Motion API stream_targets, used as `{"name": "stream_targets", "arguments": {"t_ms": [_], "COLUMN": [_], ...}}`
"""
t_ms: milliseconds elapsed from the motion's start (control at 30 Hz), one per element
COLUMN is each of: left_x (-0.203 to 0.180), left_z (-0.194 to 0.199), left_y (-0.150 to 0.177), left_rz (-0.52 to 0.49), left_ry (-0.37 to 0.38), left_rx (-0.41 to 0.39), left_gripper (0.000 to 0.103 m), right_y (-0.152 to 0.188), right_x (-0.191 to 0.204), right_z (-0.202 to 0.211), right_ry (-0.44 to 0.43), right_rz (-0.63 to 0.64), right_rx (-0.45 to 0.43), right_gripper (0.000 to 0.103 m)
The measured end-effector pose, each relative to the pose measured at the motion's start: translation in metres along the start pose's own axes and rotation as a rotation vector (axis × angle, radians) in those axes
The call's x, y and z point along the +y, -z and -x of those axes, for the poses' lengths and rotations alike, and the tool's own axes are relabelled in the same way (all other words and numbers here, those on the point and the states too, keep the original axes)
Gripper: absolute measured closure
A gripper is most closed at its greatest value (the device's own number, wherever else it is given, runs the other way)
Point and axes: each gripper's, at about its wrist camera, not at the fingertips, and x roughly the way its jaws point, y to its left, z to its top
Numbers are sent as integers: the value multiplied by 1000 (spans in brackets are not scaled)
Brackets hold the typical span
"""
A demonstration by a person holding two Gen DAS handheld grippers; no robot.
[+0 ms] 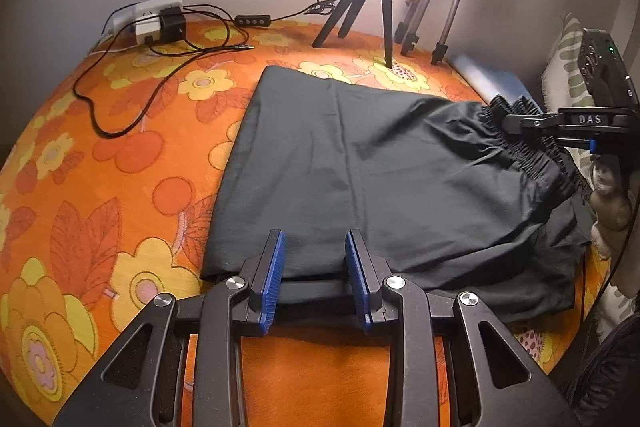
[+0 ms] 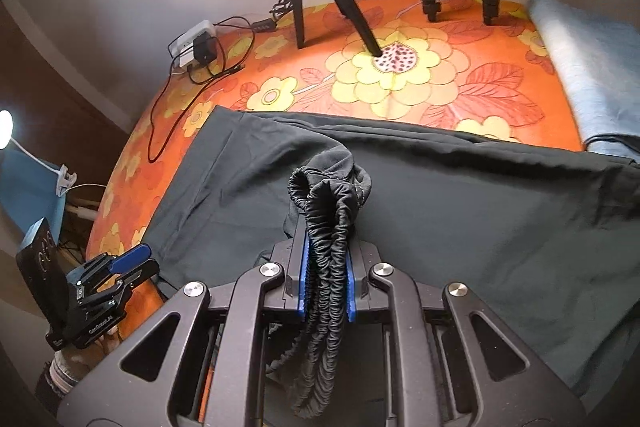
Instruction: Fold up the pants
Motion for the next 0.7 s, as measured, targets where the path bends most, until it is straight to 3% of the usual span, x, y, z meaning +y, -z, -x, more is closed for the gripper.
{"name": "stream_targets", "arguments": {"t_ms": [700], "left_x": [-58], "left_z": [22], "left_y": [-8], "left_rz": [-133], "left_ry": [-23], "left_rx": [-78], "left_gripper": [73], "right_y": [24], "right_x": [-116], "right_z": [99], "right_ry": [61], "right_rz": [-146], "right_rx": [-88], "right_gripper": [88]}}
